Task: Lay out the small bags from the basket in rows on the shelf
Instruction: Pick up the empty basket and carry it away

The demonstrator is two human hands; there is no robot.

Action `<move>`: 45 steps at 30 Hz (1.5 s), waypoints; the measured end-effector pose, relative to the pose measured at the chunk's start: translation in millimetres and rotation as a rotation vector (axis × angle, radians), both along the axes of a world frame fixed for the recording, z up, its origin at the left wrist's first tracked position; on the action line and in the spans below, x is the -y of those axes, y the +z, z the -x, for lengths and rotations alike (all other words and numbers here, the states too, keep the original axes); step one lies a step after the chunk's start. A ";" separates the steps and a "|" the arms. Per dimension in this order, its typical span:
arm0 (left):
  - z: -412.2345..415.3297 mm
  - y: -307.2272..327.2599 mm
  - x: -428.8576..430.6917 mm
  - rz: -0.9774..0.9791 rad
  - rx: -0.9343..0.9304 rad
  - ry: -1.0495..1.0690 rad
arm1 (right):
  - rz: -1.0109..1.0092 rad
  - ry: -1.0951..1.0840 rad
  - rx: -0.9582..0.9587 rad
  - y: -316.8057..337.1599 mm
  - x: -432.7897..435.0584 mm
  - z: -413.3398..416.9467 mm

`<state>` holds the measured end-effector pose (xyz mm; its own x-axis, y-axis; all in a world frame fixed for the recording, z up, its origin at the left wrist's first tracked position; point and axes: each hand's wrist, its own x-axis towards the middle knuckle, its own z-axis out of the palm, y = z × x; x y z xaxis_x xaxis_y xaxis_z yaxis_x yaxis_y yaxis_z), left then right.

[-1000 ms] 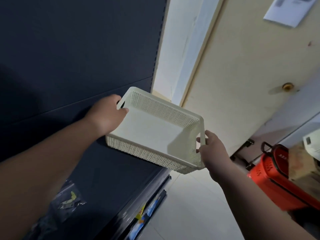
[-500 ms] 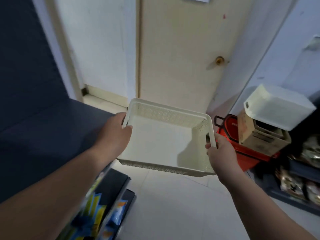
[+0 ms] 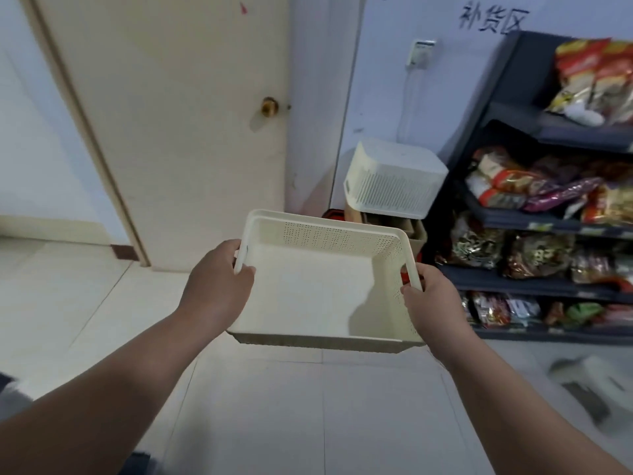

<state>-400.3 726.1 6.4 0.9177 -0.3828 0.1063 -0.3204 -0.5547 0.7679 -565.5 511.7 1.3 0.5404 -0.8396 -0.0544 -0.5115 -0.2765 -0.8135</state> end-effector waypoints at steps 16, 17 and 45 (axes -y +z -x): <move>-131.9 -10.8 263.5 0.025 -0.084 -0.284 | -0.038 -0.212 -0.030 -5.0 208.3 -79.5; -144.6 -7.9 280.4 0.021 -0.087 -0.291 | -0.043 -0.220 -0.031 -2.3 222.9 -89.9; -288.3 25.3 642.1 -0.020 -0.018 0.035 | 0.003 0.089 0.050 32.3 644.9 -286.6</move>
<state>-112.0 84.0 31.8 0.9322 -0.3523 0.0828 -0.2870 -0.5804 0.7621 -279.0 -133.1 33.6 0.6147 -0.7884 -0.0231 -0.4437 -0.3214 -0.8366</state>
